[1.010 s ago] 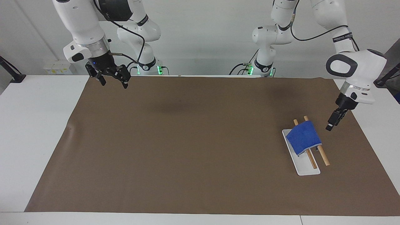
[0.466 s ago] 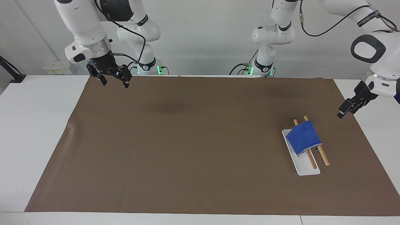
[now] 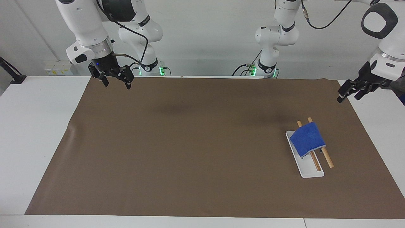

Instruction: Right arm passes towel to left arm to hang

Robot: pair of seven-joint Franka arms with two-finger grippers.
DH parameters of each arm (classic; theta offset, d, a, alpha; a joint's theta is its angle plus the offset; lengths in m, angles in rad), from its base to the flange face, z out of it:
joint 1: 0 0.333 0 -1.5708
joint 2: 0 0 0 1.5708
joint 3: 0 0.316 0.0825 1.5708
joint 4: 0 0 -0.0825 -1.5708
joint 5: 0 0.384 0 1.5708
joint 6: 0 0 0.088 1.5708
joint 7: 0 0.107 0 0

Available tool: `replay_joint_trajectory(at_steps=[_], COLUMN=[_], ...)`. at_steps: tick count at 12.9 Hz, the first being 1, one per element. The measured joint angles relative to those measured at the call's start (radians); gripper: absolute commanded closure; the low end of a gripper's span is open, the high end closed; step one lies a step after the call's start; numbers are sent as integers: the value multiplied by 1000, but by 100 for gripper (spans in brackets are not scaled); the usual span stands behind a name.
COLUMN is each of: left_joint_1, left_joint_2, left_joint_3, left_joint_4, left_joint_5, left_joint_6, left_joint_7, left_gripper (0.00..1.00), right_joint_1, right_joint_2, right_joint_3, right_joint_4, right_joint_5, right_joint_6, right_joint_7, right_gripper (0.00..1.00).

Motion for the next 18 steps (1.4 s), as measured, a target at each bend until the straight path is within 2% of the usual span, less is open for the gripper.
replay_joint_trajectory(at_steps=[3,9,10,11,18], left_joint_1=[-3,-2,-2,-2,-2], left_joint_2=[5,6,6,6,2], left_joint_3=[-80,-93,-93,-93,-96], left_joint_4=[44,38,32,27,10], left_joint_5=[27,38,45,47,48], left_joint_6=[-25,-16,-10,-5,33], left_joint_7=[-6,-3,-2,-1,0], left_gripper=[14,14,9,0,0], right_joint_1=[0,-1,-1,-1,-2], right_joint_2=[0,0,0,0,0], right_joint_3=[0,0,0,0,0], right_joint_4=[0,0,0,0,0], right_joint_5=[0,0,0,0,0], right_joint_6=[0,0,0,0,0], right_joint_7=[0,0,0,0,0], right_gripper=[0,0,0,0,0])
